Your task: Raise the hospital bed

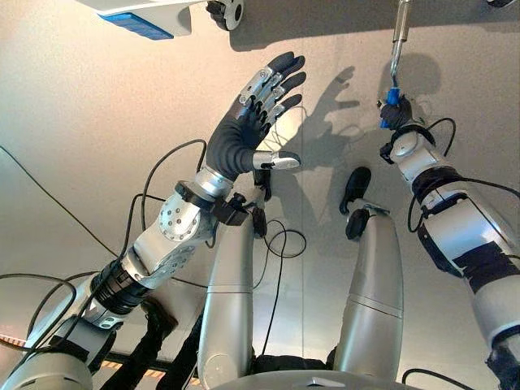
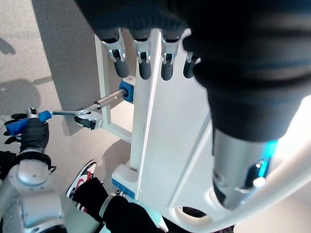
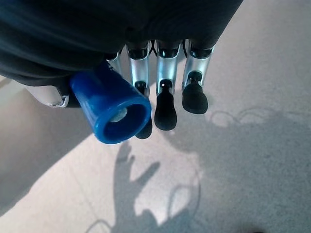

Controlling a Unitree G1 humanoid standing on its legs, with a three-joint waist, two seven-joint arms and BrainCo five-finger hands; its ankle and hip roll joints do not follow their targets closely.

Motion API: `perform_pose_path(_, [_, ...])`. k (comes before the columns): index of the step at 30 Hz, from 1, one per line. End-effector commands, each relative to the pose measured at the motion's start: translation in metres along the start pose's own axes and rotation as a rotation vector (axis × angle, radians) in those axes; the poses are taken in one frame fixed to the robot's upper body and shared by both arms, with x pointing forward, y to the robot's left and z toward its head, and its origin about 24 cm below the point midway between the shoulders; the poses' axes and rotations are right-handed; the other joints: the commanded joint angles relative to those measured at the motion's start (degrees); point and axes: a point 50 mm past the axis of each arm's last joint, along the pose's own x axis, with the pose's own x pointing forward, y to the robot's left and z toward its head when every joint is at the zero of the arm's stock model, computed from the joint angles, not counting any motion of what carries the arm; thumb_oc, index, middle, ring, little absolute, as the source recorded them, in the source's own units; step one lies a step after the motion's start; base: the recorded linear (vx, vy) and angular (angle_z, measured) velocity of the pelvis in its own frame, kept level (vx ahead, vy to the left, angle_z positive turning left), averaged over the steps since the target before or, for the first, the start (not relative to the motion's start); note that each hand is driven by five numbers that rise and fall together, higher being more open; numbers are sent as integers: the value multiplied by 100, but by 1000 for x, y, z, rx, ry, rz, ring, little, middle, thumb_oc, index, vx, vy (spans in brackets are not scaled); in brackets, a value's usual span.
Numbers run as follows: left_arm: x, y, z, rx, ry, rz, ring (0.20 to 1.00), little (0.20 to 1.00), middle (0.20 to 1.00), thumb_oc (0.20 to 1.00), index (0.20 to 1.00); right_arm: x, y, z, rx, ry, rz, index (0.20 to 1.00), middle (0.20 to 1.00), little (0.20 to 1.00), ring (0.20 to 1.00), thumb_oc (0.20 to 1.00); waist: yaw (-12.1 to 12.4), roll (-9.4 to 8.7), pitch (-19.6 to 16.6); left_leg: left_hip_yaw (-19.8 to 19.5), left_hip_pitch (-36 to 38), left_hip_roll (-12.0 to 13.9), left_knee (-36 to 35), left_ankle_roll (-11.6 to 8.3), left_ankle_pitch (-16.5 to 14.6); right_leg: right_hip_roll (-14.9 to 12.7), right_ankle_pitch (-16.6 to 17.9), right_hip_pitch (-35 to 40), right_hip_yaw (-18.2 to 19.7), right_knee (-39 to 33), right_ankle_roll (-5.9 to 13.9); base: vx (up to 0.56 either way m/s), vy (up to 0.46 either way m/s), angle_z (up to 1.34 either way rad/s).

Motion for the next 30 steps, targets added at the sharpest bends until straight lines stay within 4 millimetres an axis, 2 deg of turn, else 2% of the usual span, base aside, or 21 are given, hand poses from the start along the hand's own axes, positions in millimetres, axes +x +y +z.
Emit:
perform_pose_path(1, [-5,-7,22,-2,-132,9,1000,1000,1000,1000,1000,-47,105,59,-168,-323,336,200,200,200,200,200,-25,488,-108,-328,-128,-103,-45,-18,-68,-10,544,-3,153,-359,433,0,0,0])
perform_pose_path(10, [-8,-5,24,-7,-144,27,1000,1000,1000,1000,1000,-68,122,91,-152,-491,403,200,200,200,200,200,-54,456,-108,-303,-129,-110,-80,-17,-57,-14,557,1,163,-403,430,0,0,0])
perform_pose_path(14, [-12,-1,24,12,-134,47,1000,1000,1000,1000,1000,-87,118,118,25,-643,436,200,200,200,200,200,-143,373,-108,-290,-101,-77,-123,-17,-44,4,590,29,172,-480,434,0,0,0])
perform_pose_path(17, [-14,2,25,37,-123,49,1000,1000,1000,1000,1000,-98,105,126,182,-723,451,200,200,200,200,200,-208,282,-108,-268,-50,-61,-179,-5,-29,18,606,70,176,-525,438,0,0,0])
perform_pose_path(20, [-16,5,27,64,-115,41,1000,1000,1000,1000,1000,-108,83,129,327,-810,454,200,200,200,200,200,-255,213,-108,-252,23,-53,-236,11,-17,30,620,121,193,-567,450,-8,2,-5])
perform_pose_path(22, [-17,6,28,78,-111,33,1000,1000,1000,1000,1000,-109,78,126,344,-829,458,200,200,200,200,200,-269,194,-108,-238,58,-39,-266,4,-12,24,630,157,187,-603,458,-2,-2,-2])
perform_pose_path(23, [-18,6,28,97,-102,17,1000,1000,1000,1000,1000,-116,65,123,408,-878,472,200,200,200,200,200,-305,167,-108,-215,129,-18,-327,-9,9,34,652,211,187,-654,469,0,0,0])
perform_pose_path(27, [-19,7,31,132,-94,-16,1000,1000,1000,1000,1000,-123,39,114,486,-947,473,200,200,200,200,200,-368,117,-108,-190,229,1,-387,-23,31,36,691,303,211,-761,486,0,0,0])
perform_pose_path(28, [-19,7,31,130,-94,-17,1000,1000,1000,1000,1000,-123,39,114,486,-945,473,200,200,200,200,200,-361,120,-108,-189,237,2,-392,-23,32,36,692,310,211,-765,486,0,0,0])
perform_pose_path(30, [-22,9,31,151,-77,-31,1000,1000,1000,1000,1000,-128,22,104,571,-967,472,200,200,200,200,200,-407,89,-108,-180,284,-5,-399,-17,32,49,713,368,208,-801,494,0,0,0])
